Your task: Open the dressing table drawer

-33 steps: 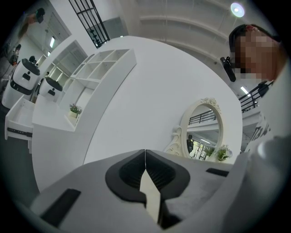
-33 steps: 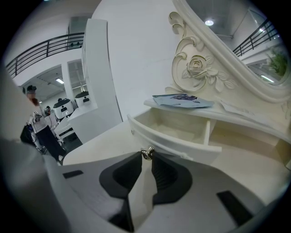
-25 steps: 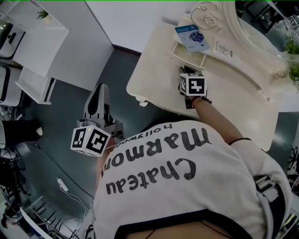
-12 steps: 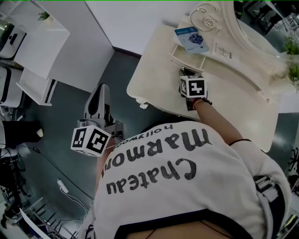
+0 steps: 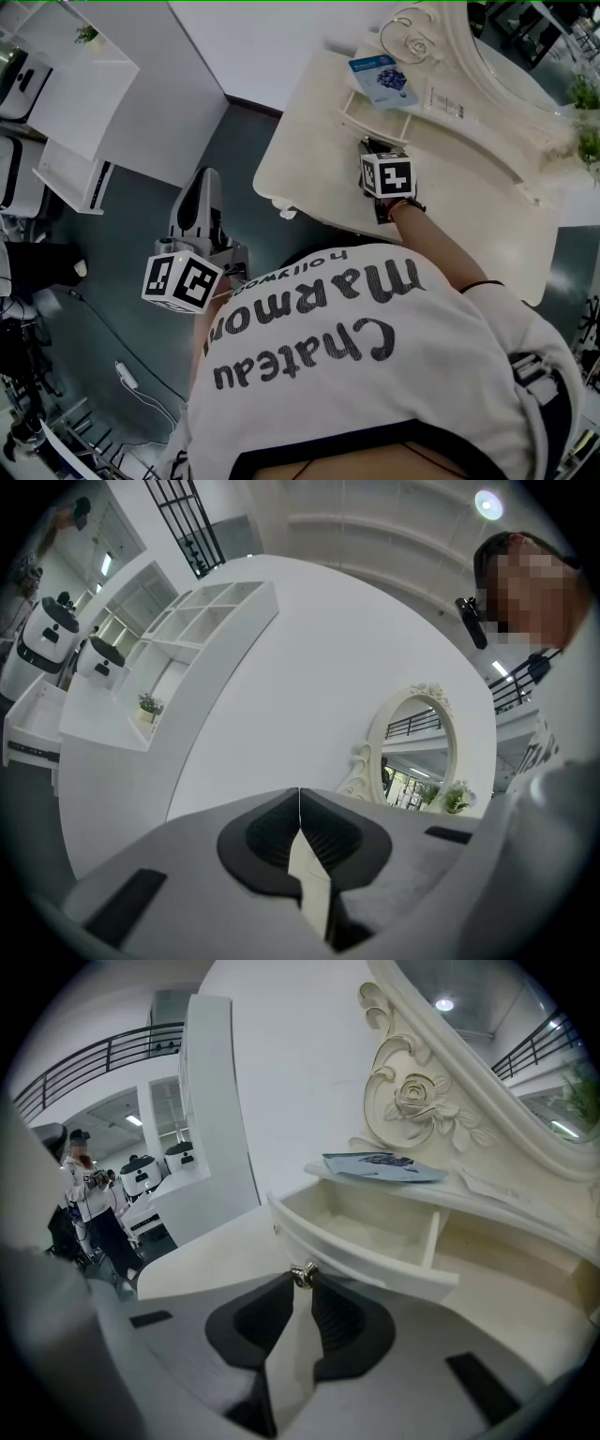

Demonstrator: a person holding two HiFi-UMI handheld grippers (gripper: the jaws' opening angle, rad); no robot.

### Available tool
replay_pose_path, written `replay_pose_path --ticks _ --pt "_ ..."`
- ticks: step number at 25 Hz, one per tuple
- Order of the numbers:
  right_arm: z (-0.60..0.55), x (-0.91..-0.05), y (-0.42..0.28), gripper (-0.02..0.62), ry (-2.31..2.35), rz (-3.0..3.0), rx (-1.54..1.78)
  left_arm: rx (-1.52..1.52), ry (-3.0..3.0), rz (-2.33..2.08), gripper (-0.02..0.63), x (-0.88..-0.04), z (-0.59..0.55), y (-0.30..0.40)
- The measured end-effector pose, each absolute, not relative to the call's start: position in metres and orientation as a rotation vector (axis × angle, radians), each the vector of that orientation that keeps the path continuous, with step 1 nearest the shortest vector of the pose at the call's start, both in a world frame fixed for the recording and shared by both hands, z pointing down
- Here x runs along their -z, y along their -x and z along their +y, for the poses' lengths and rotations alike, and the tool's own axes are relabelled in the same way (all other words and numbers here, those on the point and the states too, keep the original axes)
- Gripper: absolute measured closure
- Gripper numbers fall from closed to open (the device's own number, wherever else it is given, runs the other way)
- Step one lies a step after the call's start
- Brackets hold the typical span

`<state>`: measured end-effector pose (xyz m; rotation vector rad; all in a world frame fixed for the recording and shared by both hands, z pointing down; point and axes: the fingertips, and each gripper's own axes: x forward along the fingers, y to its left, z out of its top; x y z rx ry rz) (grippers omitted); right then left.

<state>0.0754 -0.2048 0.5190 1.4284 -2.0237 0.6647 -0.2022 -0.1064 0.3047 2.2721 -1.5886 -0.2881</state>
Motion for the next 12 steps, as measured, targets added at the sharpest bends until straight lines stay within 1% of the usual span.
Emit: replay_pose_path --ticks 12 --pt "-0.2024 -0.5176 -0.0781 0.520 -1.399 -2.036 -0.640 0.290 -2.279 -1.577 0.583 -0.3016 -0.1107 0.1950"
